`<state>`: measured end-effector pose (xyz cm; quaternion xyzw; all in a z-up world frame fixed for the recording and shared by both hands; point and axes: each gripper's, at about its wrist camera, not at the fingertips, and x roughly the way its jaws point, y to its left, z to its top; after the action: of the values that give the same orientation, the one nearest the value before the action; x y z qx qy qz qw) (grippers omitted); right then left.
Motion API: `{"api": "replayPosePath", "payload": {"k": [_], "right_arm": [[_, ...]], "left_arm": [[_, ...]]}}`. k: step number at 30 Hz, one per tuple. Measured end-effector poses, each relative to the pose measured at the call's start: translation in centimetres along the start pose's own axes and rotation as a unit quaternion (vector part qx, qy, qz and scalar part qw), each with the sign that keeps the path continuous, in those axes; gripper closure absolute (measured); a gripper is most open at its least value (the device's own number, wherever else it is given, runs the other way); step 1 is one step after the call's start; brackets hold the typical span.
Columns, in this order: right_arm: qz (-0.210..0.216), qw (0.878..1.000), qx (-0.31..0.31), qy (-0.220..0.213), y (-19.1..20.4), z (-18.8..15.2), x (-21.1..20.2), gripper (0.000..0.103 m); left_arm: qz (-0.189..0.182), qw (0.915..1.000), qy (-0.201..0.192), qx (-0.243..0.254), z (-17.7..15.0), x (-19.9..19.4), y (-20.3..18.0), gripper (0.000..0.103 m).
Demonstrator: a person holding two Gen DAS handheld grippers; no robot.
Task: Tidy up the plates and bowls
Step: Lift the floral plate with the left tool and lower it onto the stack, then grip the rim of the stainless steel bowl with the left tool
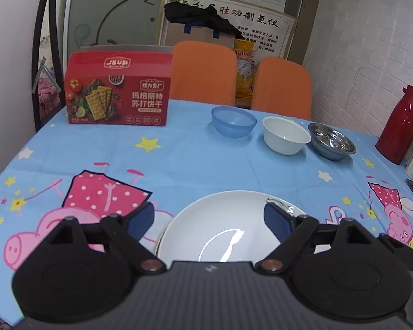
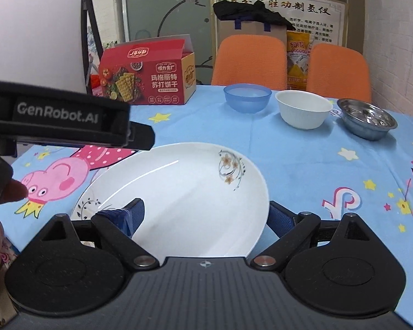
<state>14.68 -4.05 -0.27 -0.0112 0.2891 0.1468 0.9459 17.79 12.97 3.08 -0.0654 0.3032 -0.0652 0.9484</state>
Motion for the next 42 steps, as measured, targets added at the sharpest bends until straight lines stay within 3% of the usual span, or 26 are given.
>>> {"api": "replayPosePath", "payload": {"k": [4, 8, 13, 20, 30, 38, 42], "right_arm": [[-0.013, 0.999, 0.031, -0.036, -2.0, 0.5, -1.3, 0.022], [-0.007, 0.997, 0.067, -0.042, -3.9, 0.6, -1.7, 0.022], [-0.01, 0.995, 0.096, -0.026, -6.1, -0.1, -1.2, 0.022], [-0.024, 0.991, 0.131, -0.02, -10.2, -0.9, -1.2, 0.022], [-0.092, 0.981, 0.167, -0.038, -19.4, 0.4, -0.7, 0.022], [-0.129, 0.973, 0.19, -0.036, -25.6, 0.8, 0.7, 0.021], [-0.126, 0.973, 0.19, -0.023, -27.5, 1.9, 2.6, 0.021]], "left_arm": [[0.0, 1.0, 0.001, 0.0, 0.1, 0.0, -0.3, 0.017], [-0.006, 1.0, 0.007, 0.002, 0.1, 0.1, -1.0, 0.016], [-0.017, 0.9996, 0.015, 0.015, 0.0, 0.6, -2.7, 0.011], [-0.047, 0.9975, 0.036, 0.038, 1.0, 2.6, -6.2, 0.011], [-0.103, 0.9878, 0.086, 0.079, 5.7, 9.6, -13.2, 0.011], [-0.115, 0.981, 0.089, 0.128, 9.0, 15.9, -18.7, 0.011], [-0.126, 0.9763, 0.067, 0.163, 12.0, 18.9, -21.4, 0.011]]}}
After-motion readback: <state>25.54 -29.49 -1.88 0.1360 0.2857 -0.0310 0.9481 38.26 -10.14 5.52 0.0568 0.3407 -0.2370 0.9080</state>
